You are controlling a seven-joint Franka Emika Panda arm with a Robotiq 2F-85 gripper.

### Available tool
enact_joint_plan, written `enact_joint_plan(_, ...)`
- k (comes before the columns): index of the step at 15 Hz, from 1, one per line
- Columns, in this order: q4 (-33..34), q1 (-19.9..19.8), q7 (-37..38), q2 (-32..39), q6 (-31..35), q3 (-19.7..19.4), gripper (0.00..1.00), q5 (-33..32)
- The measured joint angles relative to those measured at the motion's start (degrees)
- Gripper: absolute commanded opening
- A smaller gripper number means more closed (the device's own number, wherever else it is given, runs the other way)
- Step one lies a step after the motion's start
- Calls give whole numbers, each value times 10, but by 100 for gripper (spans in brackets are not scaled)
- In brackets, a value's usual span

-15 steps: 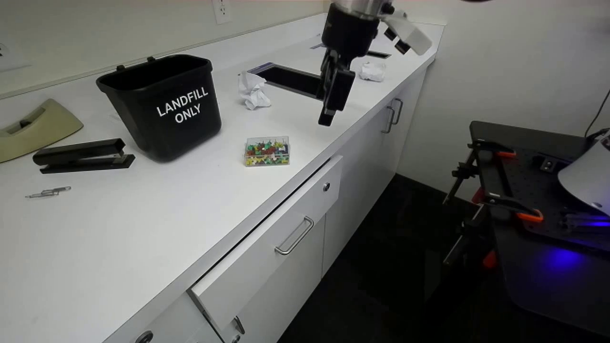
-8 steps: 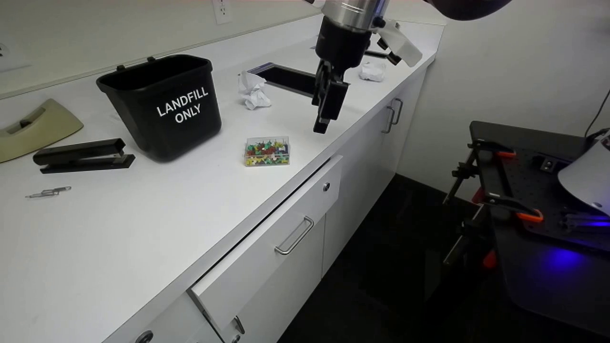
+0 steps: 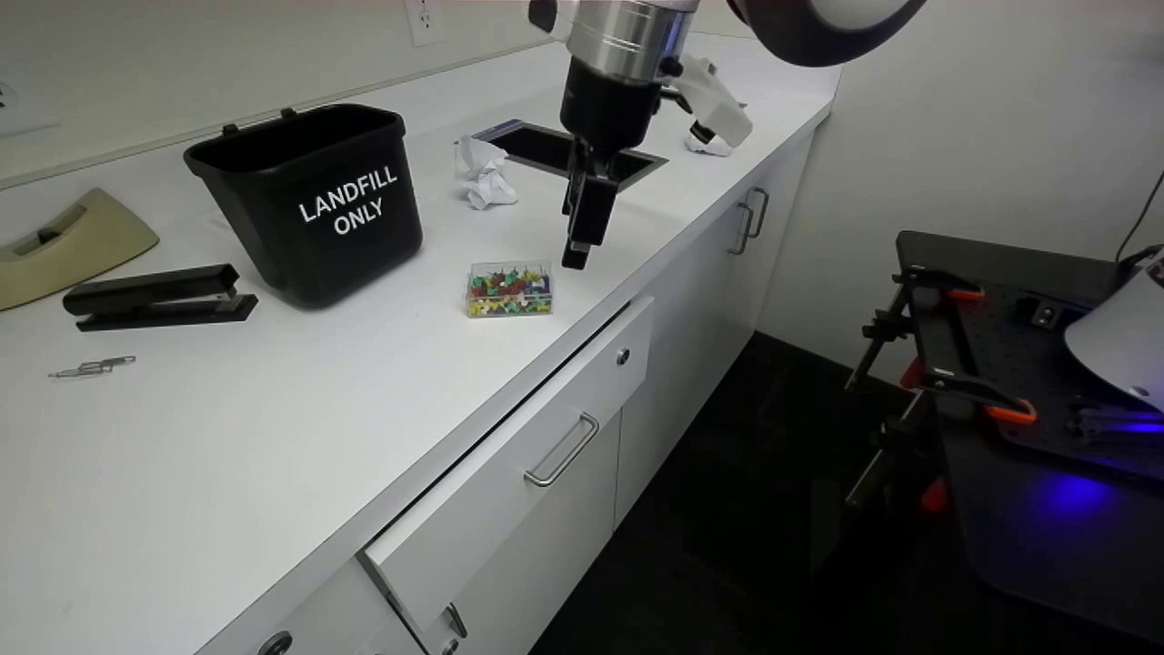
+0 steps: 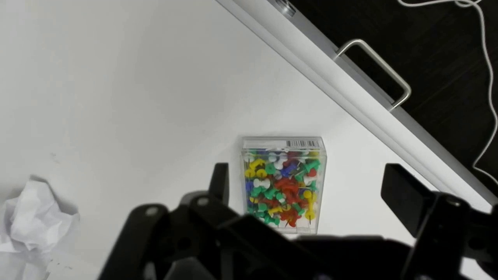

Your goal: Move the clear case to the left

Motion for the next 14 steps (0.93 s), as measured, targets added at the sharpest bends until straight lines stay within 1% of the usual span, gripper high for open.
enact_joint_plan(7, 82, 2, 0, 81, -24, 0, 100, 0)
enact_joint_plan(14, 128, 8, 0, 124, -28, -5, 100, -10)
